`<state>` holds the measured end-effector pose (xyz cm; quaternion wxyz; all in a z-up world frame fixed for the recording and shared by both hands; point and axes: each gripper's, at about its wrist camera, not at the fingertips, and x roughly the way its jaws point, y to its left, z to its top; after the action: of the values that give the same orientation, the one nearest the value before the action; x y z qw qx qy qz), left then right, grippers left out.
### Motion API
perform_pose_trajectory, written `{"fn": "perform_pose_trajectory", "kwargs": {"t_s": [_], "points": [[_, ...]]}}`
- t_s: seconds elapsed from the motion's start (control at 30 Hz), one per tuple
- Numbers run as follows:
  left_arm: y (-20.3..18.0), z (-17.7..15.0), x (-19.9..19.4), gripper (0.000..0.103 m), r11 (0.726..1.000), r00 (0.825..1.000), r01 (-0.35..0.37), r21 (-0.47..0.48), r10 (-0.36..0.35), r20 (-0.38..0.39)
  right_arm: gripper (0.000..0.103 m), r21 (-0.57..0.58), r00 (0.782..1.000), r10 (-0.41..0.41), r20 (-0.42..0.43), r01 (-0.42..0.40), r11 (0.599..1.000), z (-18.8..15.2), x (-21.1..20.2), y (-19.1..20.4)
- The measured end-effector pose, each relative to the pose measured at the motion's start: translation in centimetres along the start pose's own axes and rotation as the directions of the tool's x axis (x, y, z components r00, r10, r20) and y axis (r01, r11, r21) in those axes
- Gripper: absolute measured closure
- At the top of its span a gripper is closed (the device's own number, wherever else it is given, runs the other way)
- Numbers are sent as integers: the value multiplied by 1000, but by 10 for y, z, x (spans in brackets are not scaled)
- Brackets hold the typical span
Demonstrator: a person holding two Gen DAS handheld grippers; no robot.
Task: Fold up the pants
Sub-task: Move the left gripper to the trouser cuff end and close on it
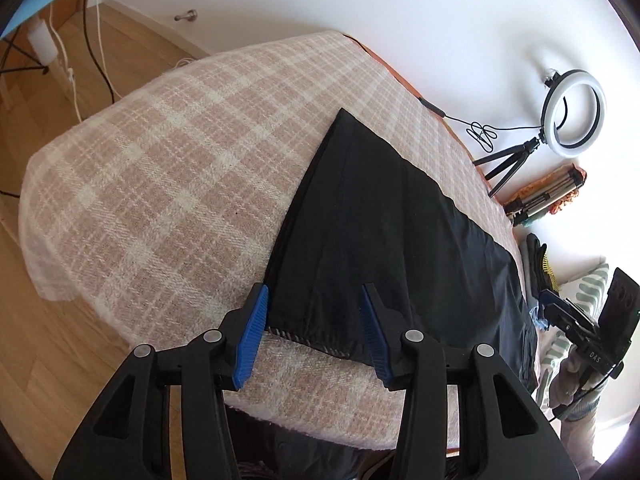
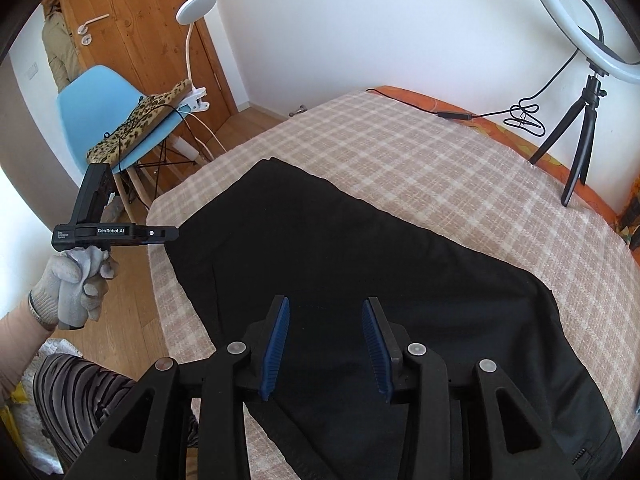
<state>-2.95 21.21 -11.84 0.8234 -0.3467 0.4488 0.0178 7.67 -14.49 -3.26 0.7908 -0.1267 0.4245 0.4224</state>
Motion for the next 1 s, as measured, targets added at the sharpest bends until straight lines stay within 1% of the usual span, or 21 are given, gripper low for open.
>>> {"fn": "perform_pose_trajectory", "kwargs": {"t_s": [0.07,0.13,0.23,0.3,0.33,0.37,0.43,0.47,0.53,0.57,0.6,0.67,0.83,0.93,1.0], "points": [[-3,0,3,59,1000,1000,15,4,-15,2,63,1,1000,9,1,-9,1000,1,0,4],[-9,0,8,59,999,999,50,16,-50,-13,63,1,1000,15,3,-15,1000,1,-1,7],[-18,0,12,59,998,999,38,46,-38,-2,63,0,1000,24,6,-24,1000,3,-2,10],[-20,1,16,66,998,999,52,28,-52,5,63,-1,1000,30,0,-30,1000,6,0,11],[-21,1,18,76,998,998,57,23,-57,8,63,-2,1000,29,-2,-29,1000,7,2,12],[-23,2,19,81,999,999,46,29,-47,16,63,1,1000,27,-4,-27,1000,9,3,12],[-30,2,22,82,998,999,29,60,-32,36,63,14,999,32,-9,-32,999,14,6,12],[-33,2,23,87,997,999,28,74,-31,41,63,19,999,33,-10,-32,999,17,7,12],[-39,4,23,90,996,998,30,88,-35,47,62,25,1000,29,-9,-29,999,23,9,13],[-42,4,23,92,995,998,33,99,-38,52,61,31,1000,28,-8,-28,999,26,10,13],[-46,5,22,92,993,997,28,115,-36,61,56,39,1000,29,-8,-28,999,29,11,12],[-54,7,19,95,988,996,26,152,-38,78,50,62,1000,30,-4,-30,998,36,12,10],[-66,4,16,95,972,995,20,234,-43,92,48,112,998,66,-10,-64,992,58,20,5],[-64,0,16,95,971,995,22,238,-46,94,46,166,995,99,-16,-95,982,73,28,2],[-62,-3,16,95,972,994,24,235,-49,102,46,179,992,124,-23,-117,977,84,36,4]]}}
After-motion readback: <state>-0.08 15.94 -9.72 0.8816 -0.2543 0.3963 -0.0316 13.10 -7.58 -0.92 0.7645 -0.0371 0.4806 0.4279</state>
